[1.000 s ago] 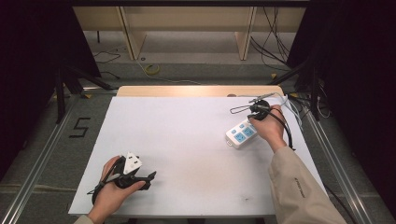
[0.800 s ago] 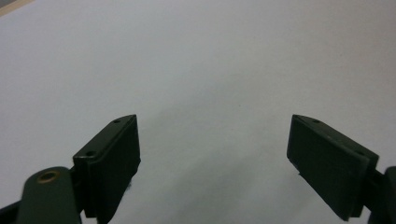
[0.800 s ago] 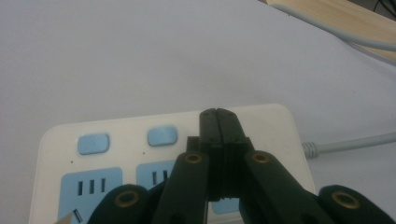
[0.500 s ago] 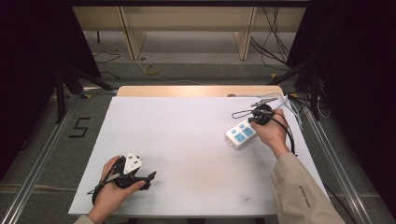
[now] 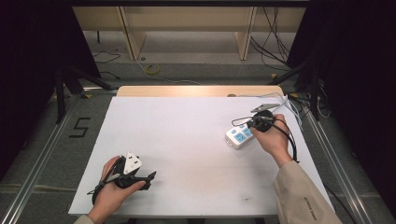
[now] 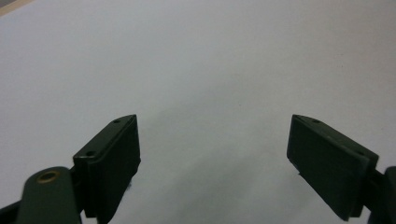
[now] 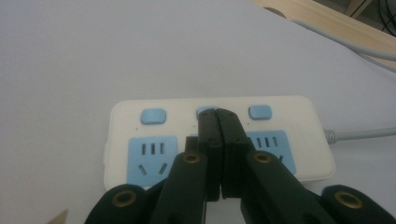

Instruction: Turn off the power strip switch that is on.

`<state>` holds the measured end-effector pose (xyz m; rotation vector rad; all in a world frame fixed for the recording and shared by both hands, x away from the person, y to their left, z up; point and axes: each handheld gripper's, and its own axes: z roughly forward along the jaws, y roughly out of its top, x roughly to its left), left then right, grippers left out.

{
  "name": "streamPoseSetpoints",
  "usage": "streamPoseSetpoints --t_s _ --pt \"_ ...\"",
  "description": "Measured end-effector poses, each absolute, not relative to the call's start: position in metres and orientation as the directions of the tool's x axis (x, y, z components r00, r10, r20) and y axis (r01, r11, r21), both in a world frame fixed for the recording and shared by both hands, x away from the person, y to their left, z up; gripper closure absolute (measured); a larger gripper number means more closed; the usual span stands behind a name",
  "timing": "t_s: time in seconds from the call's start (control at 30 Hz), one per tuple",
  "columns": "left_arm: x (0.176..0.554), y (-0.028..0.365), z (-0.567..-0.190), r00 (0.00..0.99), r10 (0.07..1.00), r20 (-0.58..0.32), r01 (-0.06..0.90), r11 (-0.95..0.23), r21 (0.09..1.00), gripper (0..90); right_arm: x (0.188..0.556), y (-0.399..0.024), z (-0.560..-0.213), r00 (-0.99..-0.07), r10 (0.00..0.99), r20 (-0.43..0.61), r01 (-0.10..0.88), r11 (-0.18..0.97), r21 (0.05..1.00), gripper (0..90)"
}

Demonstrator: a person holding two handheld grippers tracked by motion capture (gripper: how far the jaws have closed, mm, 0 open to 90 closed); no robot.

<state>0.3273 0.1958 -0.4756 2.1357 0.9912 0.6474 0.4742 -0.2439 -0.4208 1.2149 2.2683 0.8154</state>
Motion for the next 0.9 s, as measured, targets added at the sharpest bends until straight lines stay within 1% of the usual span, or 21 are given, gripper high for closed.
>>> streamPoseSetpoints --t_s 0.57,0.9 --pt "0.327 0.196 -0.475 0.584 0.798 0.147 0.455 -0.472 0.755 17.0 0.441 -0.245 -0.422 -0.557 0.827 -0.074 0.569 0.446 0.691 88.0" --pt "0.327 0.196 -0.475 0.583 0.799 0.147 0.456 -0.472 0.755 17.0 0.423 -0.243 -0.426 -0.585 0.809 -0.063 0.547 0.451 0.705 85.5"
